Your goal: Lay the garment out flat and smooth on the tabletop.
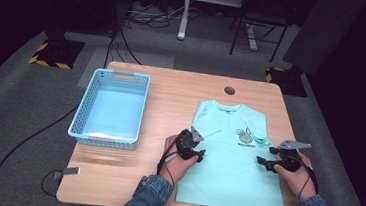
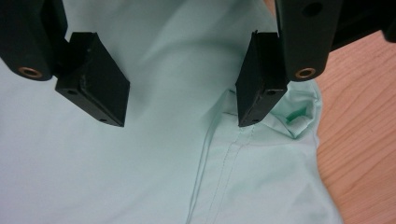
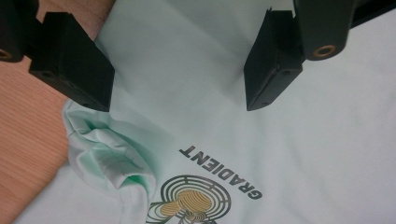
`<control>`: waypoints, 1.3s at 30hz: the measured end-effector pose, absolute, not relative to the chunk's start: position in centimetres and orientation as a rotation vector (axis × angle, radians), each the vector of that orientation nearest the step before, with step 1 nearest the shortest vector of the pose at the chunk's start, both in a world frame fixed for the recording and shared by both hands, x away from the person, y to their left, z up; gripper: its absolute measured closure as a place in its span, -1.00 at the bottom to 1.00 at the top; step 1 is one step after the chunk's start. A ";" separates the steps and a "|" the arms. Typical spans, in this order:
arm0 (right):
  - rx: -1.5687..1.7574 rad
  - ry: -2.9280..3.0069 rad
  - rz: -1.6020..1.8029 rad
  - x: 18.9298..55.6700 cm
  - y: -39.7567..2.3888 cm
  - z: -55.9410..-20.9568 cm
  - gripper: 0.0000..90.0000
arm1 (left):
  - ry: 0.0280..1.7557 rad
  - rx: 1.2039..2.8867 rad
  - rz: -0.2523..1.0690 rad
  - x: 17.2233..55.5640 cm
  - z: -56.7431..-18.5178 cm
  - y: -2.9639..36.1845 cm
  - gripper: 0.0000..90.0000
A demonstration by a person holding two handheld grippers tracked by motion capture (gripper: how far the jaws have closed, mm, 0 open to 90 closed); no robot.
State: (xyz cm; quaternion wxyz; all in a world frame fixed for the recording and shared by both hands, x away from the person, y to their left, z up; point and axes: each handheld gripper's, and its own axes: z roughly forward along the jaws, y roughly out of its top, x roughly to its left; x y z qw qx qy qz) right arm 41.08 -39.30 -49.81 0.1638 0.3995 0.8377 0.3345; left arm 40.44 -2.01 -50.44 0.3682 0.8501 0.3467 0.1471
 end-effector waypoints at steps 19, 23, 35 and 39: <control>1.131 2.354 1.002 36.6 -39.1 -50.3 -0.46 | 0.854 2.188 0.367 36.3 -50.6 -1.4 -0.23; 1.121 2.335 1.027 35.8 -39.3 -50.5 -0.46 | 0.847 2.192 0.365 35.5 -50.6 -1.4 -0.24; 1.115 2.330 1.042 35.2 -39.4 -50.6 -0.46 | 0.842 2.197 0.373 34.7 -50.6 -1.5 -0.33; 1.113 2.332 1.046 35.2 -39.4 -50.6 -0.46 | 0.847 2.189 0.382 34.8 -50.3 -1.5 -0.33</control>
